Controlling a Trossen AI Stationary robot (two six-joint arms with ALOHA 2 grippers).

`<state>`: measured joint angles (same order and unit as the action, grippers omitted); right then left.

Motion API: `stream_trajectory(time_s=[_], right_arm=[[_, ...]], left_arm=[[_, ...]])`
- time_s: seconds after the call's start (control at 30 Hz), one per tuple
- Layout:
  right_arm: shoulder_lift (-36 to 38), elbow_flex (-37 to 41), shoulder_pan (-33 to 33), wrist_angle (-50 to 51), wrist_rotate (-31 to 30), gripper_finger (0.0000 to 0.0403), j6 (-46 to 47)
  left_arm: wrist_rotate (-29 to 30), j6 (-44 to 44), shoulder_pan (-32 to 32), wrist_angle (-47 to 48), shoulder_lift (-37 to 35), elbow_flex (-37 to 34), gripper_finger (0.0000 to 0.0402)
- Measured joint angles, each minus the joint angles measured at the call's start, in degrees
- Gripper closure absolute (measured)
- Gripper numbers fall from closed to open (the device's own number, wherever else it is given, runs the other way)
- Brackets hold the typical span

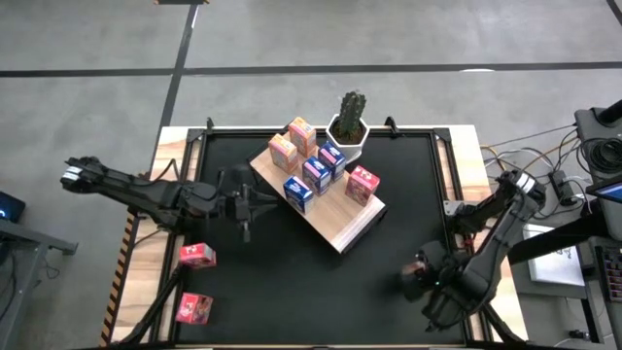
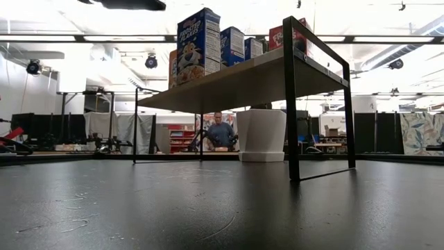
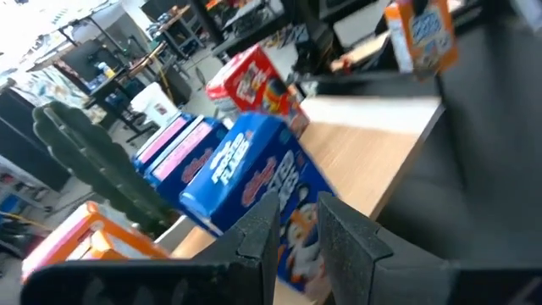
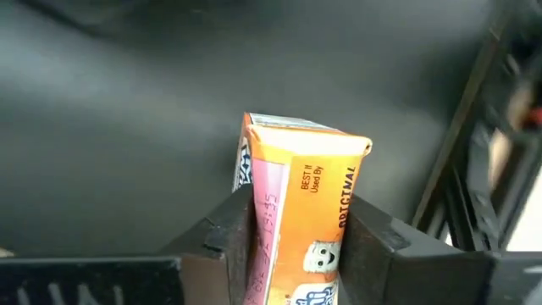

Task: Stack cereal on shelf
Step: Put the orange cereal box on the shelf aligned with the other orange cereal boxes

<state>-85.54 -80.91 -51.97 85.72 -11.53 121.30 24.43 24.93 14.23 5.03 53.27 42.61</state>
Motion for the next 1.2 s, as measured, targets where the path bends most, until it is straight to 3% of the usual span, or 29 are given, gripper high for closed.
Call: stream_trajectory(time_s=[0.2, 0.5, 1.03, 1.2], right_arm=[[1.4, -6.6, 0.5, -0.9, -8.9, 0.0292, -18.1], [3.0, -13.1, 4.8, -6.1, -22.7, 0.0294, -47.2], [3.0, -13.5, 18.6, -21.5, -19.9, 0.0296, -96.1], [2.9, -11.8, 21.3, -30.8, -20.1, 0.0296, -107.2]], left_arm=[[-0.3, -7.4, 3.4, -0.7, -0.2, 0.0, 0.0338], [-6.0, -16.2, 5.7, -4.0, 3.7, 0.0, 0.0338], [-6.1, -30.8, 6.4, -9.6, 6.4, 0.0, 0.0338], [-11.0, -33.5, 6.7, -14.8, 8.1, 0.0, 0.0326]])
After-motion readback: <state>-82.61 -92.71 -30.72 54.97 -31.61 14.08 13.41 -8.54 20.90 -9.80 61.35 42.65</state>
